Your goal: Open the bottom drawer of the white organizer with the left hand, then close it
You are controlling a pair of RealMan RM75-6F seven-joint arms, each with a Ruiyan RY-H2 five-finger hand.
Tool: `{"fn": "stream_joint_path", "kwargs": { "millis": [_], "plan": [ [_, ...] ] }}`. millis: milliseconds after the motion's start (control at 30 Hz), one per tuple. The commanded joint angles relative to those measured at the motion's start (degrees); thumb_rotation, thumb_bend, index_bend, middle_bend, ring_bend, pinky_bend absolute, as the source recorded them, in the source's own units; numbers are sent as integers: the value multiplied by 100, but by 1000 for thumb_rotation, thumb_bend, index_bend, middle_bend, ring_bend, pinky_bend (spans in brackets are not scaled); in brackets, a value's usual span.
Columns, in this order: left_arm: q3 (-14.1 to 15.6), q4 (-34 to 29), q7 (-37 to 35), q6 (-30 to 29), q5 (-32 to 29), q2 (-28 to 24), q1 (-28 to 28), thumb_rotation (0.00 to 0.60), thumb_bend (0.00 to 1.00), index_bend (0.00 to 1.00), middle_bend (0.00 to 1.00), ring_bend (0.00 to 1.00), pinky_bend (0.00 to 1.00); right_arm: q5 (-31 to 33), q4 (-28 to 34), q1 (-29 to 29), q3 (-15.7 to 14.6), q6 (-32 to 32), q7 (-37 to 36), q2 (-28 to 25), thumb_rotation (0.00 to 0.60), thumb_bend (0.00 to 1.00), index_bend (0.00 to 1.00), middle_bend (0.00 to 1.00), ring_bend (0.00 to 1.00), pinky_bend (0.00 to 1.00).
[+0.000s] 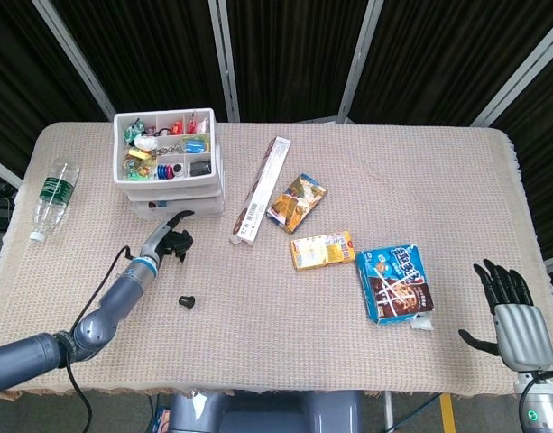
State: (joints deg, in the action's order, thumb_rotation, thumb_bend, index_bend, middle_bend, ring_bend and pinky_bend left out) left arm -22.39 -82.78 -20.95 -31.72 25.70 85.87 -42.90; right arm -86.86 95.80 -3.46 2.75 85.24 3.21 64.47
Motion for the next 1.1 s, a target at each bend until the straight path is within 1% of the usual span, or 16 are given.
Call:
{"fn": "stream_joint_path", "kwargs": {
  "millis": [33, 233, 400, 467, 567, 600, 667, 733, 767, 800, 833, 900, 967, 1033, 1067, 1100],
  "plan": [
    [44, -249, -76, 11, 206, -125, 183, 600, 816, 252, 901, 871, 727, -2, 8, 1, -5, -6, -5, -4, 600, 5, 50, 0, 0, 0],
    [129, -620, -208, -50, 641, -338, 560, 600, 818, 250, 893, 866, 724, -10, 16, 6, -6, 4, -9, -10, 600, 5, 50, 0, 0, 0],
    [208, -993, -465, -30, 1058, -615, 1030, 600, 807, 248, 864, 838, 712, -20, 38, 10, -14, 6, -6, -16, 600, 5, 50, 0, 0, 0],
    [335, -1138, -460, 79, 1522, -831, 1263, 600, 801, 247, 852, 825, 703, -14, 51, 16, -16, 8, -1, -20, 600, 5, 50, 0, 0, 0],
    [499, -1258, -351, 25, 2103, -1033, 1487, 600, 798, 250, 820, 796, 681, -7, 62, 13, -16, -1, 15, -16, 600, 5, 50, 0, 0, 0],
    [519, -1281, -337, 10, 2179, -1062, 1516, 600, 796, 259, 799, 778, 666, -7, 63, 13, -15, 0, 18, -15, 600, 5, 50, 0, 0, 0],
    [698, -1364, 16, -251, 2696, -1219, 1617, 600, 790, 278, 757, 736, 630, -9, 68, 14, -11, 6, 32, -12, 600, 5, 50, 0, 0, 0],
    [867, -1437, 452, -738, 3241, -1281, 1730, 600, 782, 285, 684, 666, 566, -4, 70, 14, -9, 7, 44, -8, 600, 5, 50, 0, 0, 0],
    [958, -1470, 707, -1025, 3537, -1296, 1789, 600, 779, 278, 629, 616, 521, -2, 72, 13, -8, 5, 48, -7, 600, 5, 50, 0, 0, 0],
    [1067, -1534, 1005, -1402, 3896, -1309, 1877, 600, 776, 261, 566, 556, 474, -4, 71, 10, -7, 3, 54, -4, 600, 5, 50, 0, 0, 0],
    [1128, -1568, 1194, -1631, 4108, -1319, 1926, 600, 772, 243, 519, 512, 444, -5, 70, 9, -7, 2, 58, -3, 600, 5, 50, 0, 0, 0],
    [1246, -1687, 1618, -2054, 4491, -1381, 2006, 600, 764, 167, 388, 391, 372, -10, 70, 7, -8, 0, 59, 3, 600, 5, 50, 0, 0, 0],
    [1282, -1800, 1908, -2270, 4631, -1444, 2027, 600, 739, 97, 319, 328, 336, -15, 72, 8, -10, 2, 67, 5, 600, 5, 50, 0, 0, 0],
    [1286, -1948, 2278, -2454, 4758, -1541, 2000, 600, 694, 57, 328, 330, 347, -16, 73, 11, -8, 10, 72, 6, 600, 4, 50, 0, 0, 0],
    [1279, -2018, 2442, -2509, 4767, -1588, 1976, 600, 674, 46, 377, 369, 385, -12, 71, 10, -7, 8, 73, 7, 600, 4, 50, 0, 0, 0],
    [1265, -2053, 2567, -2543, 4761, -1620, 1953, 600, 663, 42, 447, 425, 435, -5, 70, 9, -6, 2, 76, 7, 600, 4, 50, 0, 0, 0]
  ]
}}
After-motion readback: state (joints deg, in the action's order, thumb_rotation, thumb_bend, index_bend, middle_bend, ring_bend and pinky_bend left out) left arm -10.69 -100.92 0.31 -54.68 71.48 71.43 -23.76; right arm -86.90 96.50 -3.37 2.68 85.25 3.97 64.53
